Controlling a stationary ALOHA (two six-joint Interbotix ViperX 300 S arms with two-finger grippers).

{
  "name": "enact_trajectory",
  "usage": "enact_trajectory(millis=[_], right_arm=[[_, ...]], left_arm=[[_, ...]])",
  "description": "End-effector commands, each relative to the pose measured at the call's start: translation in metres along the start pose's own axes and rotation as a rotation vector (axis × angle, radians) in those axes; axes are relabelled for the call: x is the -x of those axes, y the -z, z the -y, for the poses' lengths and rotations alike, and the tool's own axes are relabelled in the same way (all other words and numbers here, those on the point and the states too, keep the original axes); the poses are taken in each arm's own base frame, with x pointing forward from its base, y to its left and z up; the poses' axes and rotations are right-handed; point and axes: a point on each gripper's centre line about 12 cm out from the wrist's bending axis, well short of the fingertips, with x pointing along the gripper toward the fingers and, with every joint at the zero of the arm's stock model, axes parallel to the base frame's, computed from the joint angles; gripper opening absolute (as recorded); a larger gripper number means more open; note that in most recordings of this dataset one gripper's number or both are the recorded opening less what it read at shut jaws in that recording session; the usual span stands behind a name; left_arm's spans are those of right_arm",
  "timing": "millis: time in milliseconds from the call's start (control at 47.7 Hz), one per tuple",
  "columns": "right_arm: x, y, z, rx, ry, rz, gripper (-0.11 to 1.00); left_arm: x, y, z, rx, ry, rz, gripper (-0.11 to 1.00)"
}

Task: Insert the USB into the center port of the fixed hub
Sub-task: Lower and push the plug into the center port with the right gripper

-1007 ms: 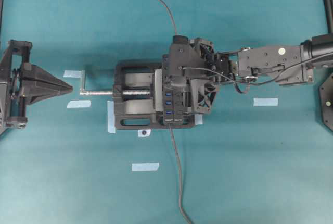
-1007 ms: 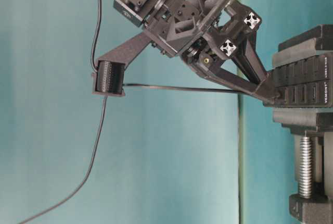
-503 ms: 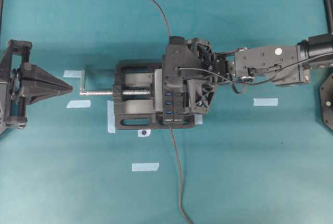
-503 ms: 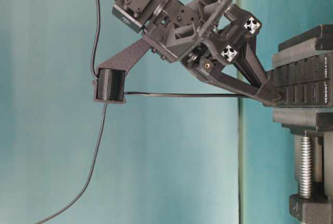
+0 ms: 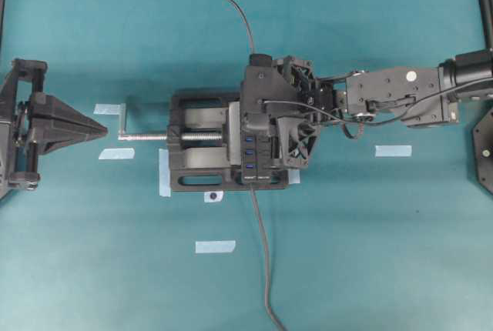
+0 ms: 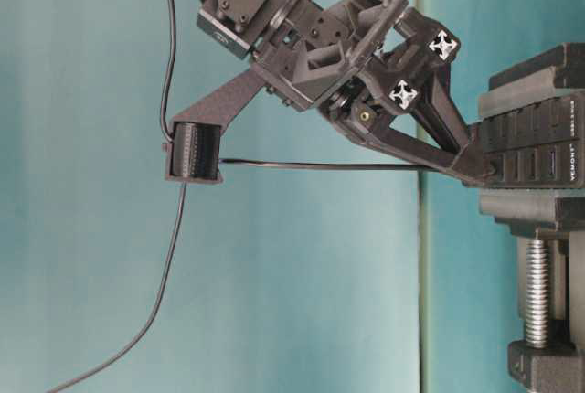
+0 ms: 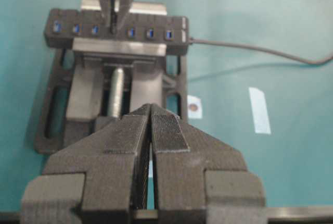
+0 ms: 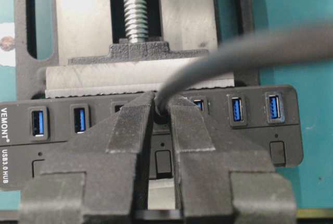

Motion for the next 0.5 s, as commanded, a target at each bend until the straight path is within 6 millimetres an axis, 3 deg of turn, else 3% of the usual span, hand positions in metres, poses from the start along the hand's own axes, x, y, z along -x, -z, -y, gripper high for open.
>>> enact_trajectory(millis=[0,147,231,482], right_arm=[[0.003,-0.007,-0.001,-0.008,-0.002,0.026,0.09],[0.005,-0.012,-0.001,-0.008,-0.004,0.052,0.15],[0.007,-0.014,-0.001,-0.01,-0.004,0.058,0.25],[0.014,-0.027,0.0,-0.011,0.0,0.087,0.82]], left_arm=[[0.0,-0.005,0.0,0.007,0.0,0.015,0.0],[0.0,-0.003,0.0,0.017,0.0,0.014,0.0],[0.0,-0.005,0.0,0.016,0.0,0.017,0.0],[0.0,-0.003,0.0,0.014,0.0,0.014,0.0]])
